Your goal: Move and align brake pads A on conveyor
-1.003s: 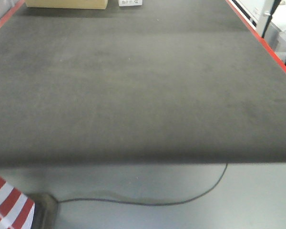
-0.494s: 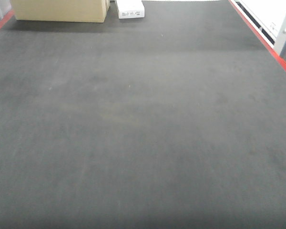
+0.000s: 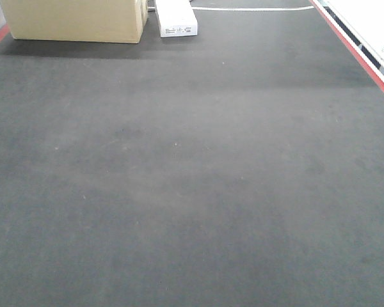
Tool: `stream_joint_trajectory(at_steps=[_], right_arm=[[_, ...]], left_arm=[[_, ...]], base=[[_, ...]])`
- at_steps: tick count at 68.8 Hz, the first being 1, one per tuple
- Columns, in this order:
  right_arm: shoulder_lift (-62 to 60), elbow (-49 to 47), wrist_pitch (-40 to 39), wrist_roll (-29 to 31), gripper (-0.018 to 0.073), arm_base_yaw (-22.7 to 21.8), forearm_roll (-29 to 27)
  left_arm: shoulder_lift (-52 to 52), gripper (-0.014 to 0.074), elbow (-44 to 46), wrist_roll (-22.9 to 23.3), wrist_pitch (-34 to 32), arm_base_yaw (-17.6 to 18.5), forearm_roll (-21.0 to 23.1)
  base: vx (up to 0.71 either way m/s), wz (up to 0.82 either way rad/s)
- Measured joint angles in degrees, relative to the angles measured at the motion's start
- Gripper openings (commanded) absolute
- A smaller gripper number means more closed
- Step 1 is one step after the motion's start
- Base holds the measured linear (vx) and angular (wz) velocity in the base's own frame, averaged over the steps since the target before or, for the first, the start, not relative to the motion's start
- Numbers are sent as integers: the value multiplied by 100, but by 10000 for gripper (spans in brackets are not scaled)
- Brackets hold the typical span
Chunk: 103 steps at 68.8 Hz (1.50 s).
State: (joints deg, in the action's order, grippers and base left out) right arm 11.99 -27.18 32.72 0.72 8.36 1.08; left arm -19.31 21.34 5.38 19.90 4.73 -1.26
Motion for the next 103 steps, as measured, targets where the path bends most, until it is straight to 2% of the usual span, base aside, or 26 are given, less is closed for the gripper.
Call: stream_joint_trajectory(at_steps=[103], right_arm=[[0,0,0,0,-10,0,0]], left_arm=[[0,-3,0,0,28,0,0]], base=[[2,0]])
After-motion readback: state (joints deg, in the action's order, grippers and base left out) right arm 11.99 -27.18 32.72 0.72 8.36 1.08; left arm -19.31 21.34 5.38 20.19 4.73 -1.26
